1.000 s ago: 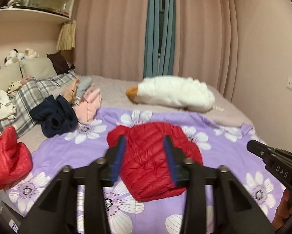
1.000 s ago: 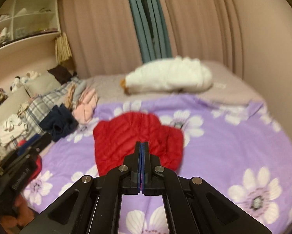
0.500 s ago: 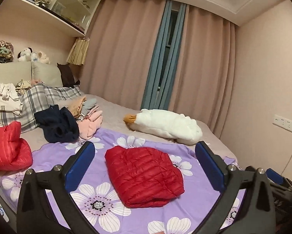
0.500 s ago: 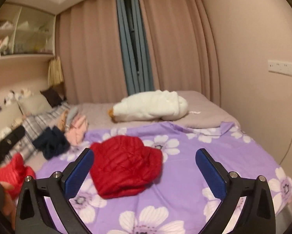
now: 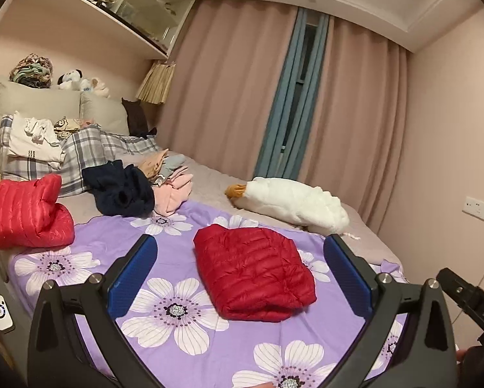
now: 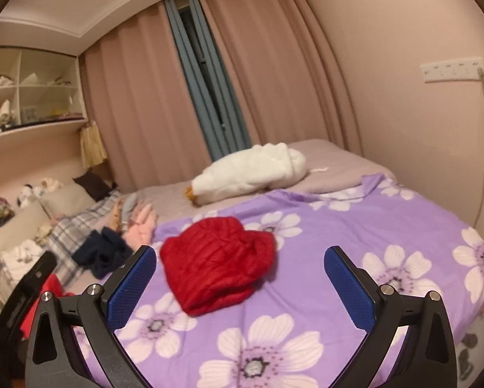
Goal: Fold large clothes
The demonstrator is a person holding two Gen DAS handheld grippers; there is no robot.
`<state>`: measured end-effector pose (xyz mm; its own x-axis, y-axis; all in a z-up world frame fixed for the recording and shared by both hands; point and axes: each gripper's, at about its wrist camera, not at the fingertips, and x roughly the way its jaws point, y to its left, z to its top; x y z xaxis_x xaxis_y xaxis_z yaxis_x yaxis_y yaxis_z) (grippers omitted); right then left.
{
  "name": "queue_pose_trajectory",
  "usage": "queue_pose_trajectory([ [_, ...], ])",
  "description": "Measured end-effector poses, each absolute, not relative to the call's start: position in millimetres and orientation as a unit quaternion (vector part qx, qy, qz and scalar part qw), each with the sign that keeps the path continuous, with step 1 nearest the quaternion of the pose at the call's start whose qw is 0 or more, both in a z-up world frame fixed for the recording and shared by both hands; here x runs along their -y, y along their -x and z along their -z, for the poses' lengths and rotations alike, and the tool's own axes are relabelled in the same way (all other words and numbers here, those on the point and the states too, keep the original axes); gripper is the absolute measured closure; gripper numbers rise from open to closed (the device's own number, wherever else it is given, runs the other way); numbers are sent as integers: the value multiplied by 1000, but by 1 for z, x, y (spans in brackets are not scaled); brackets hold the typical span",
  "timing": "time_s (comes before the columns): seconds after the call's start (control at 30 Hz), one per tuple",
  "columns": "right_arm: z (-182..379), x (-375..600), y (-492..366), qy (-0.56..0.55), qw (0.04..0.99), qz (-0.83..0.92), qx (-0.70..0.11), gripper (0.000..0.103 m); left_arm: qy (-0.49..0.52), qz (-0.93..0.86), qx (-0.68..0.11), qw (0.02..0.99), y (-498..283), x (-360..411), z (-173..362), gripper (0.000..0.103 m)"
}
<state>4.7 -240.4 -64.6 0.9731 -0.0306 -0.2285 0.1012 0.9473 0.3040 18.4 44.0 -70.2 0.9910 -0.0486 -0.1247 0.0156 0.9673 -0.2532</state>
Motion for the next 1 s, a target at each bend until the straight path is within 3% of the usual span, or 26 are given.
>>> queue_pose_trajectory([
  [0.5, 53, 213, 23, -125, 987, 25, -92, 0, 98, -14, -55, 994, 4, -33, 59, 0],
  [1.0, 52, 205, 25, -98, 991, 28, -88, 0, 134, -3, -40, 990, 9, -50, 57, 0],
])
